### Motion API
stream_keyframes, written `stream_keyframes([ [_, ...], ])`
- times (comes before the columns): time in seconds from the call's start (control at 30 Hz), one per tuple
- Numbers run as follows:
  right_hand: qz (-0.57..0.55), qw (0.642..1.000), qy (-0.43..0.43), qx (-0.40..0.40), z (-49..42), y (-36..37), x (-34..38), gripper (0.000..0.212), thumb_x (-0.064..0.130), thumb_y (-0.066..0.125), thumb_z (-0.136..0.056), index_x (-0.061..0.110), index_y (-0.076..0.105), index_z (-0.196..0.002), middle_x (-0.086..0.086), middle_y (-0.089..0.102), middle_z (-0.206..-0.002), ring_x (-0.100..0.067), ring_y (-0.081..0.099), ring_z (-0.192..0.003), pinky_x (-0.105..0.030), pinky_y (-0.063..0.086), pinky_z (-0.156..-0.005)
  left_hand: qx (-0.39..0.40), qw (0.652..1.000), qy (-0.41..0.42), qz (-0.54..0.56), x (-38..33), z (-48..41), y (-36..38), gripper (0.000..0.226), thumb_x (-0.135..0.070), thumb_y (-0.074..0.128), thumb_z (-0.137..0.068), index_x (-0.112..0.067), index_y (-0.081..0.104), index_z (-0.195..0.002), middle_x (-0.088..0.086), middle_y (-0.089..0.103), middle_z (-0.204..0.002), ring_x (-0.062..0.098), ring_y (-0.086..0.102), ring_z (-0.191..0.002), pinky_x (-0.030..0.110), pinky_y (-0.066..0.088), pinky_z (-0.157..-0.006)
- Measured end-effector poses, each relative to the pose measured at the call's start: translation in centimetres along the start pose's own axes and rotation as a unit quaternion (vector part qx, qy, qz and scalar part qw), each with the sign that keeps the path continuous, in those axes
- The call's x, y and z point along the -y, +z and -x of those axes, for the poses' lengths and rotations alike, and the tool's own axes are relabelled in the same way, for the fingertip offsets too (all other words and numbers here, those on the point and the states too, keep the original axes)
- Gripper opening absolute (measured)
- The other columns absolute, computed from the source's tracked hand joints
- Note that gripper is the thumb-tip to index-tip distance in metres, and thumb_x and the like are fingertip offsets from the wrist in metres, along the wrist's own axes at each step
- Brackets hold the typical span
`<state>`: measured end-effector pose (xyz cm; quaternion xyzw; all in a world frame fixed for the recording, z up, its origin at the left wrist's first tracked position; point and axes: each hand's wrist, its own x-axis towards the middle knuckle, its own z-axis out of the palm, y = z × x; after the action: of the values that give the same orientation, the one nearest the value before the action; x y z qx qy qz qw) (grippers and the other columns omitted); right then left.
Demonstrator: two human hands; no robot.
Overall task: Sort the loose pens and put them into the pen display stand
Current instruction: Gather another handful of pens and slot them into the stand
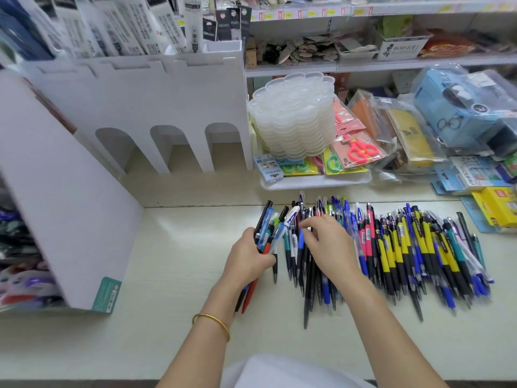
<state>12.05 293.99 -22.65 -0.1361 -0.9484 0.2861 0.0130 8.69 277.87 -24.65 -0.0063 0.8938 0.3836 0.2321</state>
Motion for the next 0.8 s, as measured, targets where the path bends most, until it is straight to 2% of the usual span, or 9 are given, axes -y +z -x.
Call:
stream_keyframes([
  [0.07,-0.026,1.0,0.0,-0.002,0.4,0.2,0.3,0.023,0.019,0.049,-0.097,0.021,0.065,-0.114,0.008,0.049,-0.096,-0.011,0.049,-0.075,-0.027,0.038,-0.064,-0.012,0.998,0.014,0.059,0.0,0.5,-0.6,0.036,-0.014,0.067,-0.078,-0.019,0.048,-0.108,0.0,0.058,-0.09,0.013,0.057,-0.077,0.024,0.049,-0.061],
  [0.2,-0.061,0.998,0.002,-0.006,1.3,0.5,0.7,0.023,0.015,0.05,-0.095,0.019,0.066,-0.111,0.006,0.053,-0.095,-0.01,0.049,-0.078,-0.03,0.044,-0.071,-0.041,0.984,0.022,0.171,0.1,1.0,-1.7,0.033,-0.008,0.065,-0.08,-0.019,0.047,-0.106,0.002,0.057,-0.093,0.015,0.058,-0.078,0.028,0.053,-0.068],
  [0.27,-0.069,0.998,0.009,-0.005,1.7,0.5,0.7,0.023,0.015,0.05,-0.095,0.019,0.066,-0.11,0.005,0.055,-0.095,-0.012,0.051,-0.081,-0.031,0.046,-0.073,-0.078,0.973,0.005,0.216,0.5,0.9,-2.2,0.033,-0.007,0.064,-0.082,-0.017,0.046,-0.107,0.002,0.055,-0.091,0.014,0.056,-0.077,0.024,0.05,-0.065],
  [0.37,-0.069,0.997,0.019,0.001,2.3,0.7,0.8,0.024,0.015,0.05,-0.096,0.021,0.066,-0.112,0.005,0.056,-0.099,-0.012,0.053,-0.085,-0.033,0.048,-0.077,-0.122,0.96,-0.049,0.249,1.3,0.4,-2.6,0.033,-0.004,0.063,-0.079,-0.014,0.047,-0.106,0.006,0.055,-0.09,0.016,0.053,-0.073,0.025,0.046,-0.06],
  [0.47,-0.069,0.997,0.028,0.009,3.0,1.0,0.9,0.024,0.015,0.049,-0.096,0.02,0.065,-0.113,0.004,0.058,-0.105,-0.012,0.053,-0.084,-0.032,0.047,-0.079,-0.101,0.966,-0.069,0.23,1.5,0.2,-2.0,0.037,-0.003,0.065,-0.077,-0.014,0.045,-0.107,0.004,0.054,-0.09,0.015,0.053,-0.075,0.026,0.044,-0.059],
  [0.57,-0.068,0.997,0.034,0.019,3.5,1.2,1.1,0.024,0.016,0.049,-0.096,0.019,0.065,-0.114,0.002,0.059,-0.11,-0.015,0.056,-0.088,-0.033,0.048,-0.082,-0.105,0.971,-0.074,0.203,1.1,0.0,-0.7,0.034,-0.007,0.064,-0.079,-0.014,0.045,-0.106,0.004,0.055,-0.09,0.017,0.056,-0.076,0.03,0.05,-0.063],
  [0.63,-0.067,0.997,0.034,0.016,3.8,1.2,1.1,0.024,0.016,0.049,-0.096,0.02,0.066,-0.113,0.002,0.059,-0.107,-0.016,0.056,-0.092,-0.034,0.047,-0.082,-0.118,0.979,-0.084,0.144,0.8,-0.1,0.5,0.032,-0.013,0.065,-0.079,-0.014,0.043,-0.103,0.003,0.056,-0.088,0.021,0.058,-0.077,0.033,0.052,-0.066],
  [0.7,-0.064,0.997,0.034,0.011,4.0,1.2,0.9,0.023,0.016,0.049,-0.096,0.02,0.066,-0.112,0.004,0.058,-0.101,-0.014,0.054,-0.09,-0.032,0.046,-0.079,-0.134,0.985,-0.085,0.06,0.4,0.1,1.7,0.03,-0.018,0.064,-0.082,-0.013,0.04,-0.099,0.001,0.054,-0.084,0.023,0.057,-0.075,0.032,0.047,-0.06],
  [0.8,-0.056,0.998,0.035,0.004,4.4,1.0,0.5,0.023,0.016,0.049,-0.096,0.019,0.066,-0.111,0.007,0.053,-0.095,-0.011,0.05,-0.084,-0.029,0.042,-0.075,-0.167,0.983,-0.072,-0.021,0.1,0.5,2.7,0.026,-0.017,0.061,-0.086,-0.013,0.037,-0.096,0.006,0.058,-0.094,0.028,0.057,-0.078,0.033,0.042,-0.059],
])
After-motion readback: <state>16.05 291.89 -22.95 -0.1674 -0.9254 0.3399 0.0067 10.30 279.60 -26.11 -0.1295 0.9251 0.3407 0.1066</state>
